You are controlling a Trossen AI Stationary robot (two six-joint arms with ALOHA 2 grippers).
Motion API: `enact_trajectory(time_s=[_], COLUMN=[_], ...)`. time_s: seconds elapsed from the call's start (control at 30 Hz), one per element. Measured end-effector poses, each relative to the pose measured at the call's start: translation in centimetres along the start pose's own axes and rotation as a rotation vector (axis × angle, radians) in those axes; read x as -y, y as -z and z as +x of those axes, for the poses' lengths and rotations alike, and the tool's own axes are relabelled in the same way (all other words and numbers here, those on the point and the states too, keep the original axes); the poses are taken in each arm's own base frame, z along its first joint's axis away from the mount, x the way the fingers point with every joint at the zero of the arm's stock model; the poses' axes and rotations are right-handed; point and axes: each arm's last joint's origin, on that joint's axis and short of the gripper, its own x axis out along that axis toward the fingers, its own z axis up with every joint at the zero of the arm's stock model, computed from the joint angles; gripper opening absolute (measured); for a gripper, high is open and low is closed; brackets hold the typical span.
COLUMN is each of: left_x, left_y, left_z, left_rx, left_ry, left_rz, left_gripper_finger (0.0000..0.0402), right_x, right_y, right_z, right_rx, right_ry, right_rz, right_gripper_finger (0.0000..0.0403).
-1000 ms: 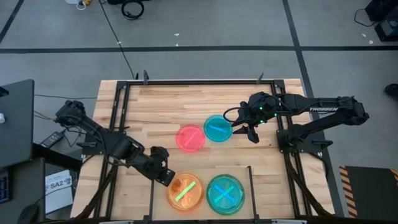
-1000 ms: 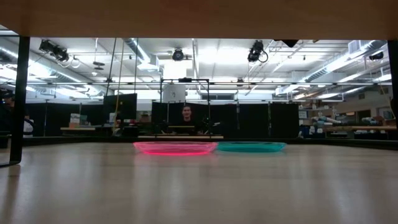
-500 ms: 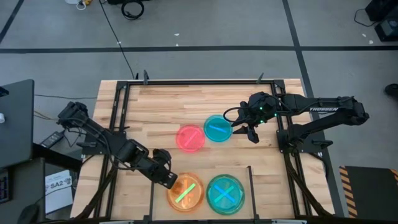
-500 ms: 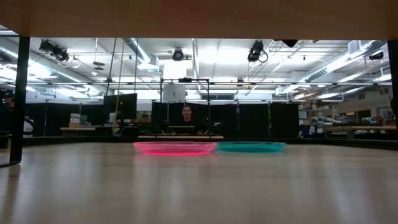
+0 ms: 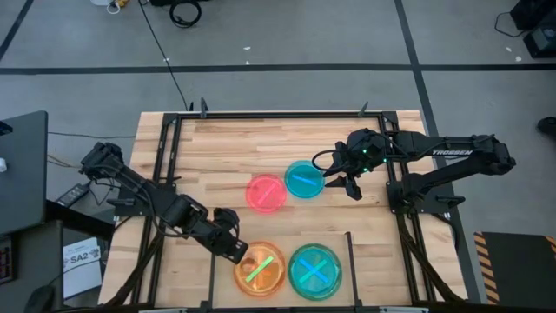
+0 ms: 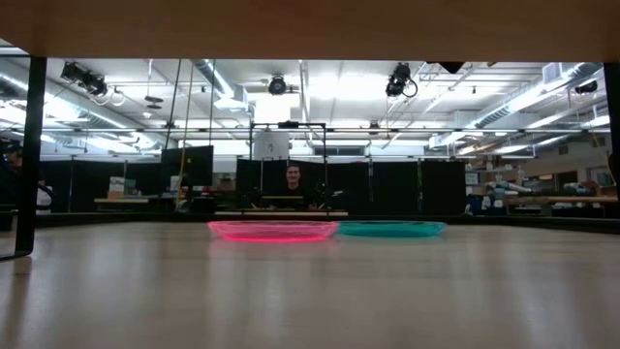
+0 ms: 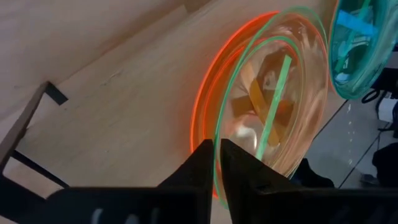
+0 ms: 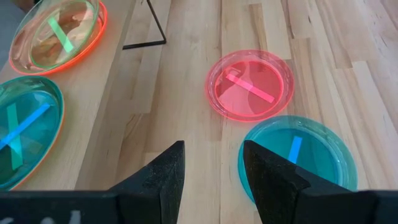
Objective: Place and stack plates onto a shelf
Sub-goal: Stack the green plate on top of the orange plate on the shelf, then stack the blue plate on top of the blue plate on the shelf
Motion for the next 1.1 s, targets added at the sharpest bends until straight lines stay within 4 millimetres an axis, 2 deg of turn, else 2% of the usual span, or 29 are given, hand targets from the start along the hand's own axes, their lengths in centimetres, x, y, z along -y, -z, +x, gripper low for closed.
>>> enact_trajectory(time_s=[0.2,0.77,1.1], left_x=[0.00,0.01,0.01], left_y=[-0.03,-0.02,-0.26], left_z=[0.00,0.00,-0.03], left_rx=[0.001,0.000,-0.032], left_ry=[0.000,0.001,0.000], left_rz=[-0.002,0.001,0.019], left_gripper_finger=[0.0046,0.0126,0.0144], right_x=[0.00,0.00,0.00], right_y=[-0.01,0.00,0.00], right_z=[-0.01,0.01,0.01], right_rx=[0.000,0.000,0.000], right_ry=[0.000,0.000,0.000], right_rz=[0.000,0.000,0.000], right_gripper_finger=[0.0170,0.0170,0.0170])
